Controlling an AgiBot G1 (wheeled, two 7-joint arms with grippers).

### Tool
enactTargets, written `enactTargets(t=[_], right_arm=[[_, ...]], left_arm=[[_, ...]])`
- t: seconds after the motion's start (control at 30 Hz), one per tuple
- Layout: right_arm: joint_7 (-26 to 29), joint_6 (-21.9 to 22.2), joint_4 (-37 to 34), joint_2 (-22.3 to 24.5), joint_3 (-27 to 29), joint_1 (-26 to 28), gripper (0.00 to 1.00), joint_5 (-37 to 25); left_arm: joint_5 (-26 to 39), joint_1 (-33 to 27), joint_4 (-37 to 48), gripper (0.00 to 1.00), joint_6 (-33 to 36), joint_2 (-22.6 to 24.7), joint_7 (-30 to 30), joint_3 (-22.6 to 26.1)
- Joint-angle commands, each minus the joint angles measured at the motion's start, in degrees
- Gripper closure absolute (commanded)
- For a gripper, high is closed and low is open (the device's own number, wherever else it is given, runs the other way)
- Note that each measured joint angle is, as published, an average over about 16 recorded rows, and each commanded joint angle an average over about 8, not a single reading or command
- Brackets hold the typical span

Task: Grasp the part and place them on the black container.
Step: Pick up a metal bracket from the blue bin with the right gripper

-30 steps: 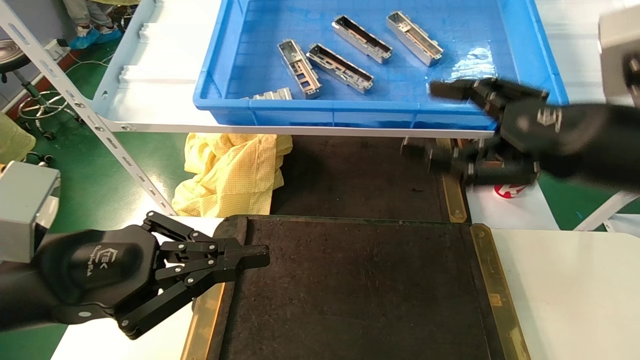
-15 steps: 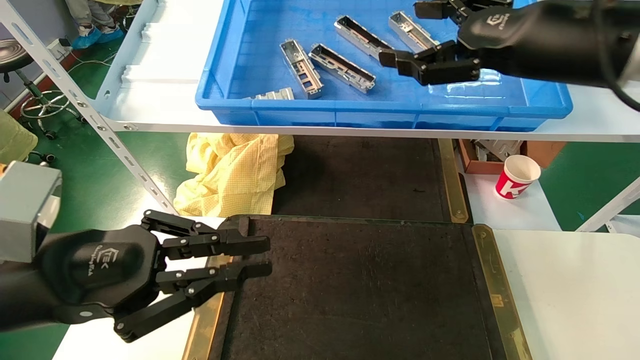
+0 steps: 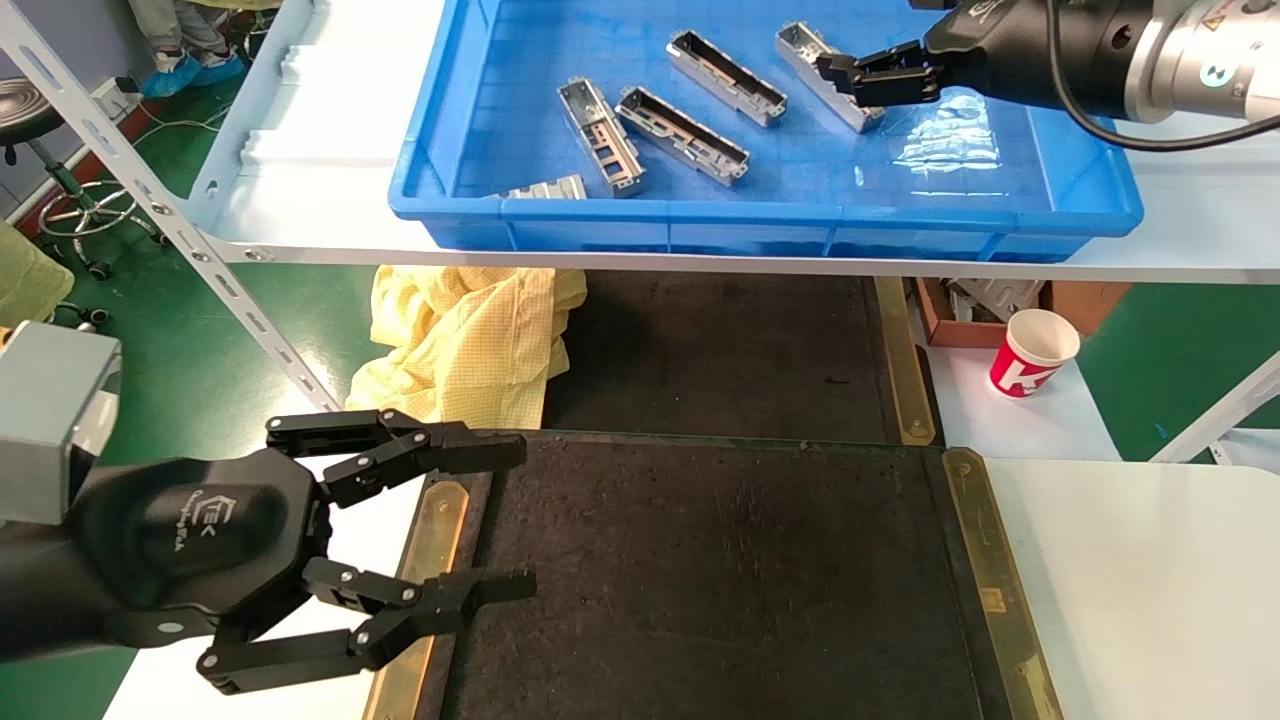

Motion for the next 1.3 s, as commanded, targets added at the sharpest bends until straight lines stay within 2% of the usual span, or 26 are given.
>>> enactTargets(t=[0.03, 0.13, 0.2, 0.23, 0.4, 0.43, 0.5, 1.3], right_arm=[[-0.9, 1.1, -1.4, -0.8, -0.2, 0.5, 0.00, -0.5], [-1.9, 1.8, -2.7, -1.4, -0.5, 0.4, 0.01, -0.8], [-2.5, 2.7, -3.4, -1.8, -0.5, 0.3, 0.11, -0.9], [-2.7, 3.2, -3.8, -2.0, -0.6, 0.2, 0.20, -1.0], [-3.6, 5.8, -5.3, -2.8, -0.5, -0.2, 0.82, -0.9], [-3.8, 6.3, -5.6, -2.9, -0.4, -0.3, 0.90, -0.8], [-4.0, 6.9, -5.9, -2.9, -0.2, -0.4, 1.00, -0.5], [-4.0, 8.4, -7.2, -3.9, 2.6, -2.3, 1.00, 3.4]], left_arm=[[0.0, 0.0, 0.0, 0.00, 0.0, 0.0, 0.0, 0.0], [0.0, 0.0, 0.0, 0.00, 0.0, 0.0, 0.0, 0.0], [0.0, 0.0, 0.0, 0.00, 0.0, 0.0, 0.0, 0.0], [0.0, 0.0, 0.0, 0.00, 0.0, 0.0, 0.0, 0.0], [0.0, 0.0, 0.0, 0.00, 0.0, 0.0, 0.0, 0.0], [0.0, 0.0, 0.0, 0.00, 0.0, 0.0, 0.0, 0.0], [0.0, 0.0, 0.0, 0.00, 0.0, 0.0, 0.0, 0.0], [0.0, 0.0, 0.0, 0.00, 0.0, 0.0, 0.0, 0.0]])
